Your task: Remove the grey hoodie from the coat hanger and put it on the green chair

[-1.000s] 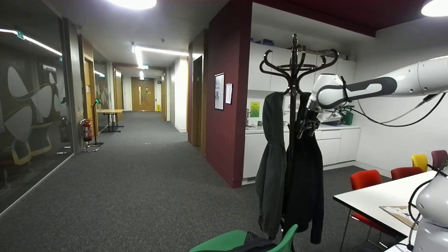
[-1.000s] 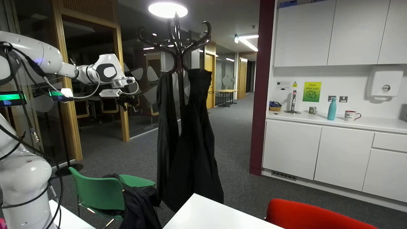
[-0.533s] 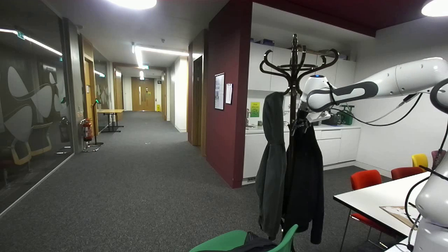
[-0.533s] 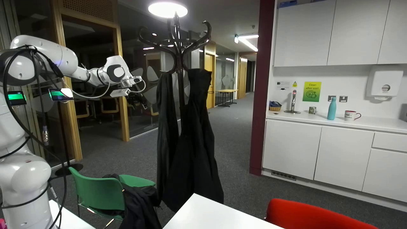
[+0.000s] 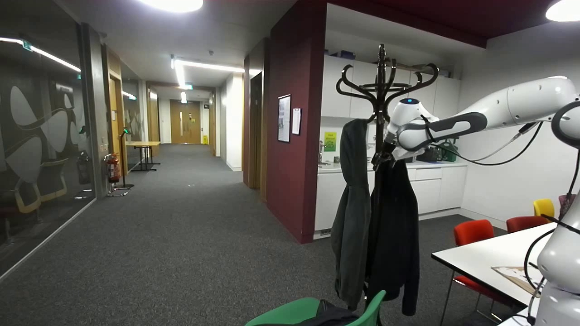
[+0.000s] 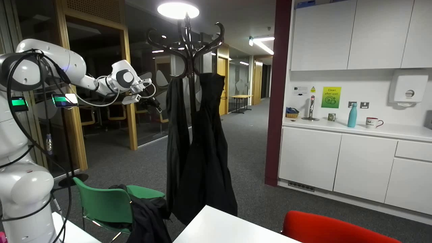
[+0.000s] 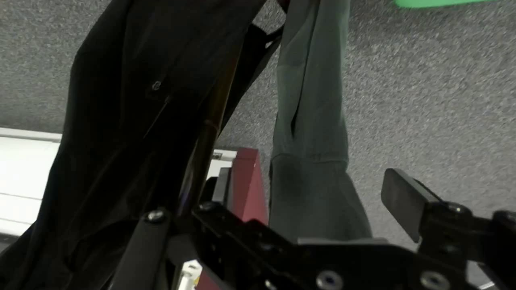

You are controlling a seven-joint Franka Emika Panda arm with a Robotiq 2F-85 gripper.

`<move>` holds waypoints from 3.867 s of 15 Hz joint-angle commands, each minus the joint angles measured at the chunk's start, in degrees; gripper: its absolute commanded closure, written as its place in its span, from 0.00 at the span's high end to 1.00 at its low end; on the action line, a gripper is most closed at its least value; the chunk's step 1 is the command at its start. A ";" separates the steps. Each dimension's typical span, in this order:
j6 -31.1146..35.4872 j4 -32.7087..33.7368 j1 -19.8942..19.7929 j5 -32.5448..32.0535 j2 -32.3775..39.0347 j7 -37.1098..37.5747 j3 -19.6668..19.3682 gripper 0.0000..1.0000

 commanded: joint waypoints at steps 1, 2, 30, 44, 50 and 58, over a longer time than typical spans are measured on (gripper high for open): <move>5.14 0.69 -2.81 -12.36 1.76 13.09 0.98 1.00; 5.07 1.06 -3.25 -16.48 2.21 17.67 1.14 1.00; 20.71 7.37 -1.60 -21.79 7.83 29.63 -1.59 1.00; 24.77 9.59 -1.59 -29.86 11.20 35.17 -2.17 1.00; 24.49 13.90 -1.30 -35.64 15.04 38.47 -2.39 1.00; 24.82 16.77 -1.26 -38.00 18.16 38.72 -2.85 0.60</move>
